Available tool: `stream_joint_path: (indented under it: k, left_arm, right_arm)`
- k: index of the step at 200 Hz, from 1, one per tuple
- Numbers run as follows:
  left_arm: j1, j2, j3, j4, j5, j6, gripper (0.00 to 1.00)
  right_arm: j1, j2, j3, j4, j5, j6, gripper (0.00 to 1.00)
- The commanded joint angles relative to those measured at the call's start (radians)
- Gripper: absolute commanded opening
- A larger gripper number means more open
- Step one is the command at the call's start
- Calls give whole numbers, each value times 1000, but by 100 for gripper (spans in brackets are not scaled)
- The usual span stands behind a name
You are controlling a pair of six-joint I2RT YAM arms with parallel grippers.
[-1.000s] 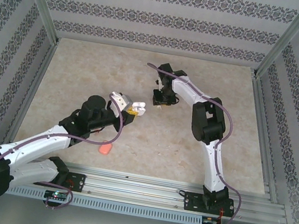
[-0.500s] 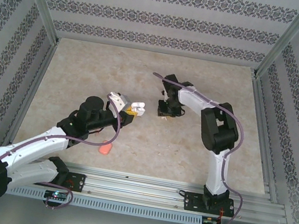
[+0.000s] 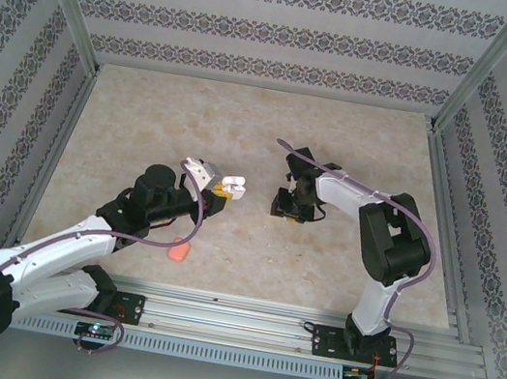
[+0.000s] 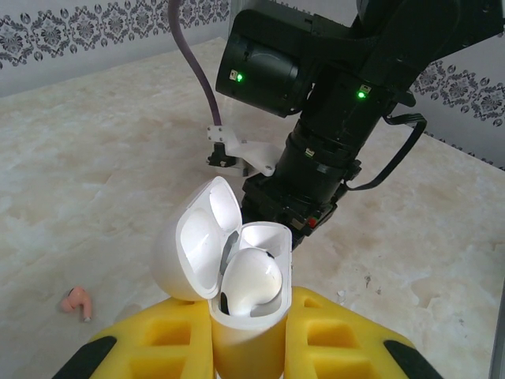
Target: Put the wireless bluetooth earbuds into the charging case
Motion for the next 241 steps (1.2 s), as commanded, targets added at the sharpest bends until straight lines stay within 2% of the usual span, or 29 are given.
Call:
stream_joint_path:
  k: [1, 42, 88, 125, 160, 241]
  left_arm:
    - [12, -27, -4, -8, 17, -14, 0]
    - [12, -47, -10, -24, 6, -22, 0]
    - [12, -49, -20, -27, 14, -59, 0]
    - [12, -21, -55, 86, 155, -98, 0]
    - [12, 38, -50, 129, 240, -142, 0]
    - [12, 62, -46, 129, 243, -146, 0]
  right_arm:
    - [1, -54, 2, -51, -51, 43, 40]
    - [-33, -90, 23, -56, -97, 32, 43]
    - [-35, -41, 105, -172, 8, -76, 43]
    - [-10, 18, 162, -223, 56, -153, 43]
    - [13, 84, 213, -237, 58, -198, 43]
    - [23, 146, 274, -276, 115, -258, 42]
